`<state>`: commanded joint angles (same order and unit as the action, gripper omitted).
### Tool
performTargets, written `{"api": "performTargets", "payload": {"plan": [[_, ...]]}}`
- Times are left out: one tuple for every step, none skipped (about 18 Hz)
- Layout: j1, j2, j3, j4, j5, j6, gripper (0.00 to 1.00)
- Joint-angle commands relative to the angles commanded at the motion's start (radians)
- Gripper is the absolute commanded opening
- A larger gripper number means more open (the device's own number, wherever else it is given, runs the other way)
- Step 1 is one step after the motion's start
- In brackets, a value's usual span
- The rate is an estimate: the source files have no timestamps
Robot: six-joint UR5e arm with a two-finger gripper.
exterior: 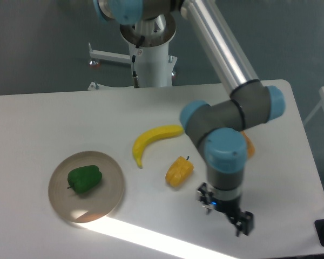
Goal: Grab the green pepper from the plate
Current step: 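Move the open gripper over the green pepper on the plate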
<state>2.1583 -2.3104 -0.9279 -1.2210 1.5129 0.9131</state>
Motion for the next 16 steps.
{"api": "performTargets", "payload": {"plan": [[-0.002,0.017,-0.018,0.0,-0.052,-0.029,1.0],[-0.003,0.034,-0.038,0.0,-0.094,-0.052,1.0],[-0.005,0.052,-0.063,0.002,-0.114,-0.08,1.0],[-0.006,0.072,-0.087,0.005,-0.12,-0.101,1.0],[-0.02,0.092,-0.113,0.006,-0.12,-0.108,1.0],[-0.026,0.112,-0.138,0.008,-0.12,-0.108,1.0],[-0.031,0.13,-0.166,0.008,-0.12,-0.108,1.0],[-0.04,0.144,-0.19,0.009,-0.119,-0.108,1.0],[-0.052,0.153,-0.215,0.014,-0.116,-0.099,1.0],[-0.064,0.158,-0.233,0.02,-0.114,-0.094,1.0],[-0.074,0.16,-0.238,0.021,-0.112,-0.089,1.0],[-0.087,0.158,-0.244,0.021,-0.111,-0.088,1.0],[-0.1,0.158,-0.252,0.021,-0.111,-0.088,1.0],[-0.115,0.158,-0.258,0.021,-0.108,-0.088,1.0],[-0.132,0.158,-0.261,0.021,-0.108,-0.088,1.0],[-0.146,0.16,-0.261,0.018,-0.108,-0.088,1.0]]}}
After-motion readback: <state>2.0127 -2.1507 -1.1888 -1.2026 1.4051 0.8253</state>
